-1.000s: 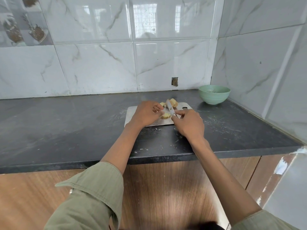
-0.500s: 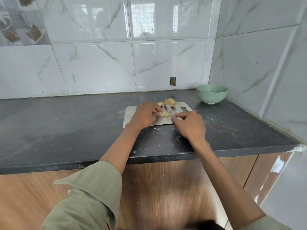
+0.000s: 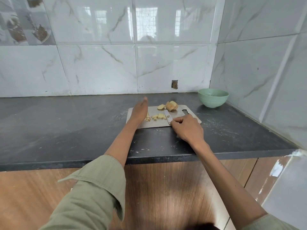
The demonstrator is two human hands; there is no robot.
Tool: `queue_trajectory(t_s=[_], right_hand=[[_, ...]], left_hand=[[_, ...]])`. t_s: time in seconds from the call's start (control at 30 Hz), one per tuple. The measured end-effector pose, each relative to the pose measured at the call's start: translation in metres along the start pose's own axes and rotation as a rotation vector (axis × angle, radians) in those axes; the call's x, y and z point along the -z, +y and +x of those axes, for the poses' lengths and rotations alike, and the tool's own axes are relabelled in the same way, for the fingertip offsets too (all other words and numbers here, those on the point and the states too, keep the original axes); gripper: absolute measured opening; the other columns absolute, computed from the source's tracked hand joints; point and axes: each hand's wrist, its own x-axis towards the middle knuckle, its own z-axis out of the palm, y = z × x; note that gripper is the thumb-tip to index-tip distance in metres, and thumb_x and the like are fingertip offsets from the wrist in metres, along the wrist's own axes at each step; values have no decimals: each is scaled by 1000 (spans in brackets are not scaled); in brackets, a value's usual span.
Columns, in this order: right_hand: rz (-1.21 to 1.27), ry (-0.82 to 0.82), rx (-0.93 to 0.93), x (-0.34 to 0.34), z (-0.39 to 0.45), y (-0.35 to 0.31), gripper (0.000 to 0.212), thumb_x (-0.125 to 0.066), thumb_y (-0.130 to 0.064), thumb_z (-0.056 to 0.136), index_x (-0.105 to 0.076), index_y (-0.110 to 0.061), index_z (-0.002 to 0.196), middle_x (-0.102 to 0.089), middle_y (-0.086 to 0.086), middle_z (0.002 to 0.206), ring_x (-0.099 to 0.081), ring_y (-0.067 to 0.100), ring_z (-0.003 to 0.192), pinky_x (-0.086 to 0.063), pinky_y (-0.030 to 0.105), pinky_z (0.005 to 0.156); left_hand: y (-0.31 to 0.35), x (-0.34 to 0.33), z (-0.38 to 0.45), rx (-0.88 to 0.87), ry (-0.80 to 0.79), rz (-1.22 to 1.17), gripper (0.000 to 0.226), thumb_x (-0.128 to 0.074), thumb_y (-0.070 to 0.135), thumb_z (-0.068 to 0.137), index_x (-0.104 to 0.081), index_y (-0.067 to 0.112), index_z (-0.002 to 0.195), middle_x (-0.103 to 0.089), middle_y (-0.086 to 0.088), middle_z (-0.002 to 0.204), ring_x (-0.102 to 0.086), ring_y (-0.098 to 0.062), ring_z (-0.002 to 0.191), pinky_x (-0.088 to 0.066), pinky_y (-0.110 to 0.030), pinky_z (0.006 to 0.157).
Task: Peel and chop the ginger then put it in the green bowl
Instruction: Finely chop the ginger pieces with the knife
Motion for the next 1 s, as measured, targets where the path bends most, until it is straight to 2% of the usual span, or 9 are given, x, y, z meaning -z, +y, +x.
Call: queue_trajectory(t_s=[0.2,0.27,0.37,0.47,0.6,0.8,0.87,0.93,1.0], right_hand=[[-7,-42,41,-23,5,-18,29,-56,-40,82,-65,-18,66,-66,0,59,-68,26,71,-55,32,67],[-9,-48,66,-31,6,-25,28,-57,-40,85,-69,-20,70,-67,0,62,-67,28,75,-54,32,68],[-18,-68,111,-42,6,-36,27,-56,-42,87,-79,-28,90,-71,0,69,-68,28,78,-56,34,72],[-29,-90,153,-51,7,-46,43,-54,-40,82,-77,-29,117,-75,6,84,-69,29,84,-58,36,78],[-159,3,238,-56,7,-47,27,-56,-32,88,-77,-22,102,-68,4,80,-65,32,83,-52,35,68],[-253,92,328,-59,8,-46,22,-52,-35,90,-71,-23,92,-65,8,90,-61,33,90,-39,36,65],[-257,106,344,-60,8,-46,23,-51,-36,90,-70,-24,94,-65,7,90,-61,32,92,-39,36,65],[-256,106,351,-59,9,-45,25,-52,-36,90,-72,-26,100,-67,7,91,-61,32,94,-40,36,66],[-240,103,353,-59,8,-46,25,-52,-35,91,-73,-27,102,-68,7,92,-62,32,94,-40,36,66]], left_hand=[[0,-6,2,-19,56,1,52,-22,51,111,-58,15,99,-58,-6,104,-53,-24,101,-38,-35,90],[0,-5,1,-9,44,-4,57,-22,51,111,-62,11,104,-60,-8,108,-55,-24,104,-39,-35,92],[-2,-6,3,-2,30,8,70,-22,57,108,-61,7,136,-59,-13,140,-53,-29,130,-39,-42,112],[-3,-7,4,-17,44,-25,69,-21,57,109,-63,7,132,-64,-12,131,-57,-27,122,-42,-42,109],[-3,-7,6,-17,78,-63,58,-22,55,110,-60,14,97,-60,2,89,-57,-20,93,-43,-36,88],[-7,-5,8,-14,115,-64,48,-39,46,108,-49,17,72,-56,-1,73,-54,-23,77,-39,-35,66],[-7,-6,9,-39,71,-9,36,-46,41,107,-68,14,99,-67,-2,93,-61,-22,93,-44,-32,74],[-8,-7,8,-52,57,38,39,-49,35,107,-58,10,137,-65,-7,129,-59,-23,121,-43,-31,95],[-7,-8,7,-58,69,67,26,-44,23,109,-59,16,129,-63,-5,124,-56,-22,119,-38,-27,94]])
